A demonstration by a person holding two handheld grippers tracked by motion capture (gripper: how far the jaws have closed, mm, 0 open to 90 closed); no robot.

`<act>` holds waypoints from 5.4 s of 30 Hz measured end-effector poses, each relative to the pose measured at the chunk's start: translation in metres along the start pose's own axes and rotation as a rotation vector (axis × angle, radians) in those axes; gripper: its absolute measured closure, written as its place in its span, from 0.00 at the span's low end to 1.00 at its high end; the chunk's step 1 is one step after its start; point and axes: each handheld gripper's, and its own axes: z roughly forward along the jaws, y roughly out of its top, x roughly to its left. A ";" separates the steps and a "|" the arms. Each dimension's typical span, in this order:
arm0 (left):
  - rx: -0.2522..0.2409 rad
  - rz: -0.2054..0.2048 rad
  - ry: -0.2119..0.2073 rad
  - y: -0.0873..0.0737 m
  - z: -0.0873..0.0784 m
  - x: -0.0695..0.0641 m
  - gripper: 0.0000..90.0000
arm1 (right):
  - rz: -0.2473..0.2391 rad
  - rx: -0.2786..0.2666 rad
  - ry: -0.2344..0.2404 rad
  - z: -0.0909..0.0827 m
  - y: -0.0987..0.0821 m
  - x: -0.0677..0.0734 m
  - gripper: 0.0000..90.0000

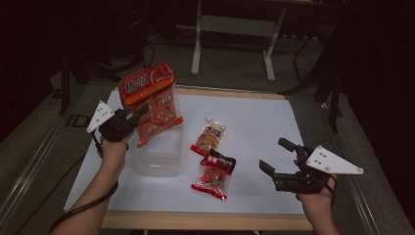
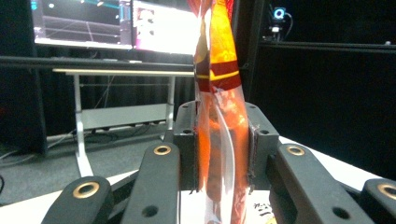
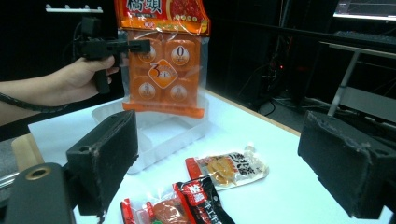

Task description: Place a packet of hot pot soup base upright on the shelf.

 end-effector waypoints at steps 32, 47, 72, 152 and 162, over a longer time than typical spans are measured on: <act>0.101 -0.072 0.013 -0.038 0.006 0.013 0.80 | -0.012 0.041 0.009 0.005 -0.008 -0.002 0.14; 0.174 -0.037 0.028 -0.042 0.009 0.016 0.79 | -0.014 0.053 0.028 0.009 -0.010 -0.001 0.14; 0.243 -0.071 -0.001 -0.017 -0.001 0.012 0.17 | -0.018 0.057 0.025 0.008 -0.009 0.000 0.14; 0.289 0.130 -0.381 -0.042 -0.080 -0.156 0.02 | -0.025 0.261 0.160 0.113 -0.074 -0.005 0.24; 0.296 0.126 -0.349 -0.055 -0.079 -0.156 0.02 | -0.030 0.327 0.158 0.145 -0.099 -0.013 0.32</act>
